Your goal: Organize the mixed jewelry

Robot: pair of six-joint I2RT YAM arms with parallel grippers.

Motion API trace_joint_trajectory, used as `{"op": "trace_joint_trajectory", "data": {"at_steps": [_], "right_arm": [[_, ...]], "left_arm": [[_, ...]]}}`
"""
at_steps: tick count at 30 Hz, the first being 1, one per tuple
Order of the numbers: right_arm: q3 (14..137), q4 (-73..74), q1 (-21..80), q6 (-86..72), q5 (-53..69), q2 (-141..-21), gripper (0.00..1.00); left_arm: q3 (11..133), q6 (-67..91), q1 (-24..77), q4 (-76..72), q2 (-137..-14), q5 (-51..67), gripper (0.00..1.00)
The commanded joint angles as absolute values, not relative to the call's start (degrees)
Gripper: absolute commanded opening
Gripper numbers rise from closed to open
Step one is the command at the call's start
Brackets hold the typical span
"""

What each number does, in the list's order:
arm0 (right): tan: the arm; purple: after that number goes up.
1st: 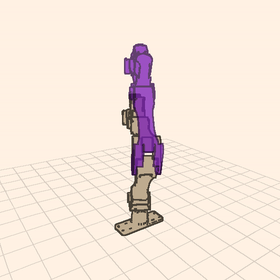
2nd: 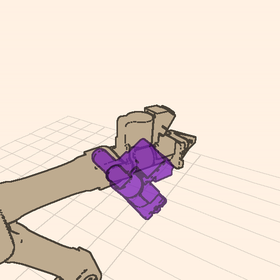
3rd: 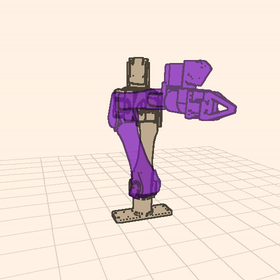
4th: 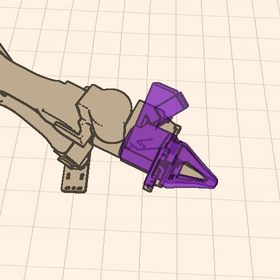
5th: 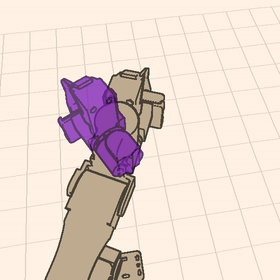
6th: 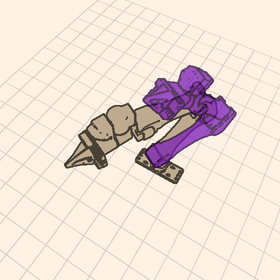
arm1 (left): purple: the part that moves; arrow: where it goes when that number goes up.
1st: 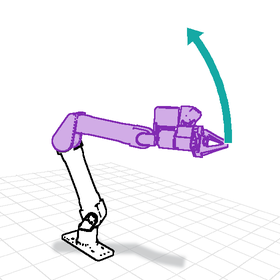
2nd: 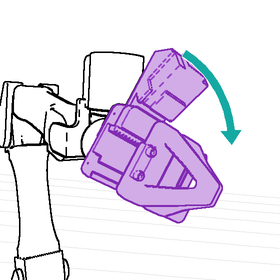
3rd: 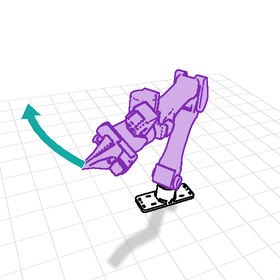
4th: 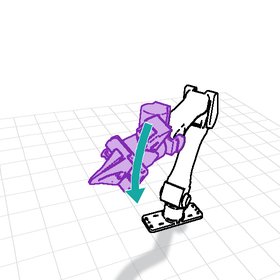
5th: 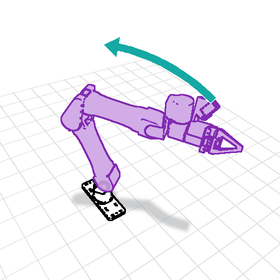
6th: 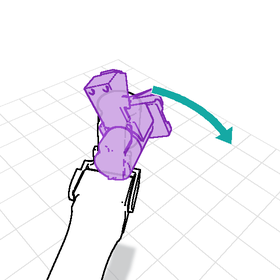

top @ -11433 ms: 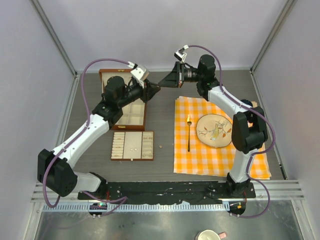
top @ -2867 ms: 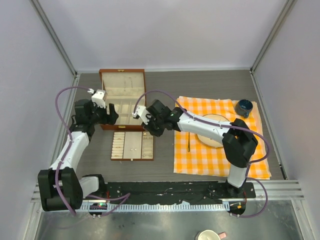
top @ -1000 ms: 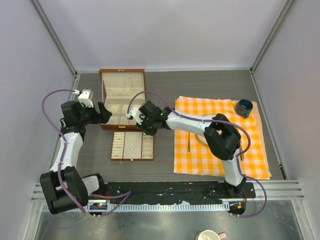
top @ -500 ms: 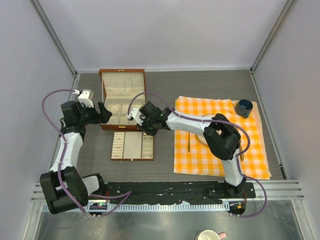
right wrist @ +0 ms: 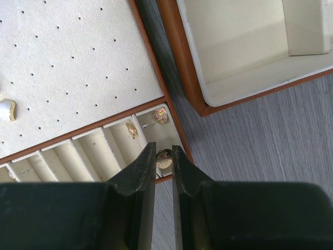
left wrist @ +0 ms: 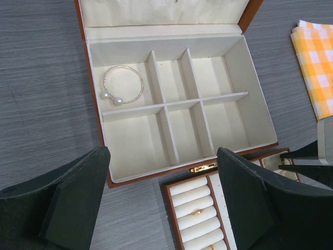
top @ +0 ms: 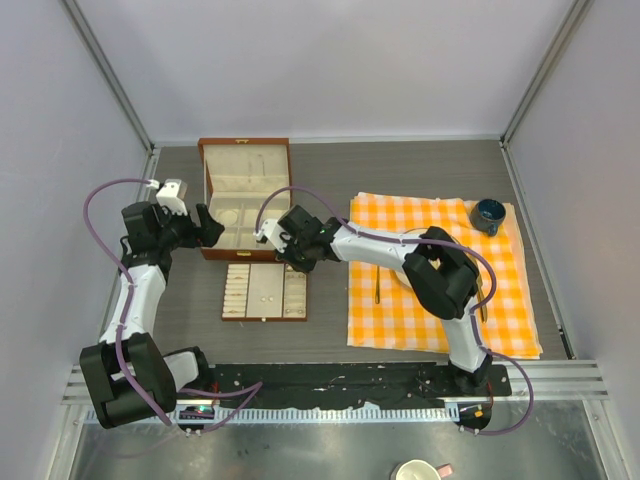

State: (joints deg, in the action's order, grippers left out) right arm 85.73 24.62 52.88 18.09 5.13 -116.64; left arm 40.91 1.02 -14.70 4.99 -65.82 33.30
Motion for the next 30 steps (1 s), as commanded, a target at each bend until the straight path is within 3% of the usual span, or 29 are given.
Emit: {"op": "trace_joint_trajectory", "data": {"at_steps": [1, 11, 30], "right_arm": [[85.8, 22.7, 53.3, 19.0, 4.5, -116.7, 0.01], [85.9, 22.6, 53.3, 19.4, 4.3, -116.9, 0.01], [85.4, 22.9, 53.3, 19.6, 4.3, -116.3, 0.19]], "left_arm": [[40.7, 0.3, -15.0, 3.2, -64.1, 34.5, 0.89], [40.8, 0.3, -15.0, 3.2, -64.2, 34.9, 0.89], [40.9, 0.3, -15.1, 3.4, -64.1, 35.2, 0.89]]}}
